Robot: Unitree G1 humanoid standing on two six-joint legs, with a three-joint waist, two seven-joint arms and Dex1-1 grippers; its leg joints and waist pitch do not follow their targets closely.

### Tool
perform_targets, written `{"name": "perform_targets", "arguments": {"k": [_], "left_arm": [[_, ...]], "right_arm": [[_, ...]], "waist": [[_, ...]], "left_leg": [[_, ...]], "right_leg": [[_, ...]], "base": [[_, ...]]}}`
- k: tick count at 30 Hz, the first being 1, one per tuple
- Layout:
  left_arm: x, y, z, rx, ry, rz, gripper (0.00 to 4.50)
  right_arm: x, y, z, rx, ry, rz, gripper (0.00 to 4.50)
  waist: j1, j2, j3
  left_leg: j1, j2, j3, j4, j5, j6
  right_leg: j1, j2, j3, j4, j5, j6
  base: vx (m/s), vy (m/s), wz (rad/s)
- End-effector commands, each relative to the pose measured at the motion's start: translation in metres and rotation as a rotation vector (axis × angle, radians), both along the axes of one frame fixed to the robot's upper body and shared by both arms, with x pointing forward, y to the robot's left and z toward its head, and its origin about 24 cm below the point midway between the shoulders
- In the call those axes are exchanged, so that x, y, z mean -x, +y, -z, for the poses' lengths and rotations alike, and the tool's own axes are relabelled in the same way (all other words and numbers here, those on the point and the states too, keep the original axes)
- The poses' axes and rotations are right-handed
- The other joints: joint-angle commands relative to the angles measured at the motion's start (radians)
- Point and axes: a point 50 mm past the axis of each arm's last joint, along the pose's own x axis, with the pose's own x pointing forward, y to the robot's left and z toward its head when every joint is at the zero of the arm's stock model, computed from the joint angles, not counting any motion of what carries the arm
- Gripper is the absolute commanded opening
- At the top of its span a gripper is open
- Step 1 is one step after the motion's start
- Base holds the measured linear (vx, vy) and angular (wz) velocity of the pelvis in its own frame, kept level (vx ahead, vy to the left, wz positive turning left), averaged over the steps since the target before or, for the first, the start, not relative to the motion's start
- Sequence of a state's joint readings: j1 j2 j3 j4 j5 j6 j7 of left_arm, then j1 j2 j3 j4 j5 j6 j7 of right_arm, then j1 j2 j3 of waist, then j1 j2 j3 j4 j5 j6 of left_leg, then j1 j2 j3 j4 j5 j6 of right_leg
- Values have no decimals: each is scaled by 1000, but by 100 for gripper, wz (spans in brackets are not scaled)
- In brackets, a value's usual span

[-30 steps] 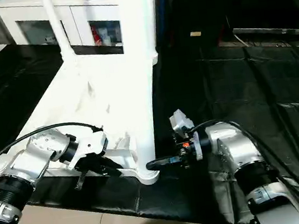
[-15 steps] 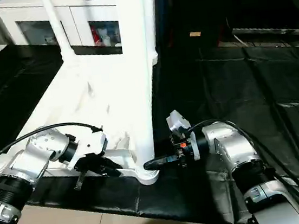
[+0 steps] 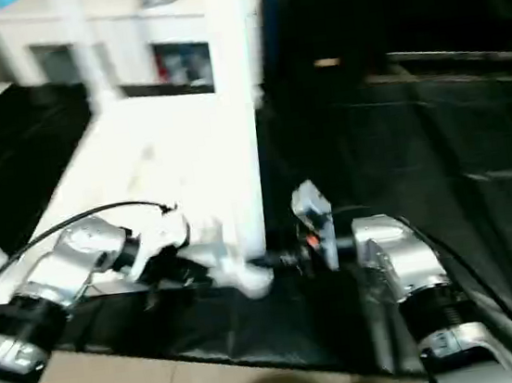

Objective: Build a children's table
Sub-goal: Rotate leg to tighten

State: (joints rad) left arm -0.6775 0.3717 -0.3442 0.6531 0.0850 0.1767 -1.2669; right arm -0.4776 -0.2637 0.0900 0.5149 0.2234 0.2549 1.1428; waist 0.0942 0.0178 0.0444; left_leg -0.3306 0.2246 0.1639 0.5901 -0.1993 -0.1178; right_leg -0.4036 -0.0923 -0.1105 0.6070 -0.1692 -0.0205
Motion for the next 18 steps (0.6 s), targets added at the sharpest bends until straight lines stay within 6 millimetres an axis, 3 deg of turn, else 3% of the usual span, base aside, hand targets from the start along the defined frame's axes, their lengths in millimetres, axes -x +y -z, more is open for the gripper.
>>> {"name": "perform_targets", "arguments": {"k": [1,3,6,7,10,13,16,17,18], "left_arm": [[-6,-39,-11,112,-40,-35,0],[-8,-46,-12,130,-42,-83,0],[-12,-51,-13,139,-61,-134,0],[-14,-53,-13,145,-67,-162,0],[-20,-69,-18,196,-90,-281,0],[-19,-75,-19,215,-90,-294,0],[-18,-77,-20,216,-89,-297,0],[-18,-77,-20,214,-90,-292,0],[-17,-75,-20,210,-92,-285,0]], "right_arm": [[-4,48,2,20,6,34,199],[-7,56,2,43,-4,99,197],[-12,61,4,61,10,185,195],[-15,63,5,74,14,235,194],[-26,72,4,73,32,405,194],[-27,75,2,58,31,427,194],[-28,77,1,52,22,434,194],[-27,78,0,37,17,427,229],[-26,78,-2,7,18,418,229]], "waist": [[-1,-9,-51],[-20,-8,-49],[-34,-1,-54],[-38,-2,-55],[-44,-2,-57],[-44,-5,-60],[-40,-7,-67],[-38,-7,-69],[-37,-5,-71]], "left_leg": [[-12,-15,4,-69,-260,23],[-19,-18,-1,-69,-264,10],[-18,-16,-6,-72,-266,23],[-23,-12,-9,-77,-254,30],[-17,-13,-5,-75,-250,31],[-21,-11,-4,-75,-208,43],[-22,-10,1,-70,-142,68],[-24,-11,2,-68,-113,78],[-26,-11,1,-67,-93,84]], "right_leg": [[50,-50,30,-122,-597,-44],[53,-47,20,-121,-607,-35],[57,-50,16,-125,-573,-42],[59,-49,19,-120,-508,-62],[53,-47,26,-110,-454,-104],[59,-50,32,-101,-380,-136],[63,-48,40,-86,-248,-180],[67,-49,42,-80,-203,-195],[70,-49,42,-75,-174,-202]], "base": [[0,0,0],[0,0,0],[0,0,0],[0,0,0],[0,0,0],[0,0,0],[57,-12,4],[59,-23,3],[59,-23,3]]}}
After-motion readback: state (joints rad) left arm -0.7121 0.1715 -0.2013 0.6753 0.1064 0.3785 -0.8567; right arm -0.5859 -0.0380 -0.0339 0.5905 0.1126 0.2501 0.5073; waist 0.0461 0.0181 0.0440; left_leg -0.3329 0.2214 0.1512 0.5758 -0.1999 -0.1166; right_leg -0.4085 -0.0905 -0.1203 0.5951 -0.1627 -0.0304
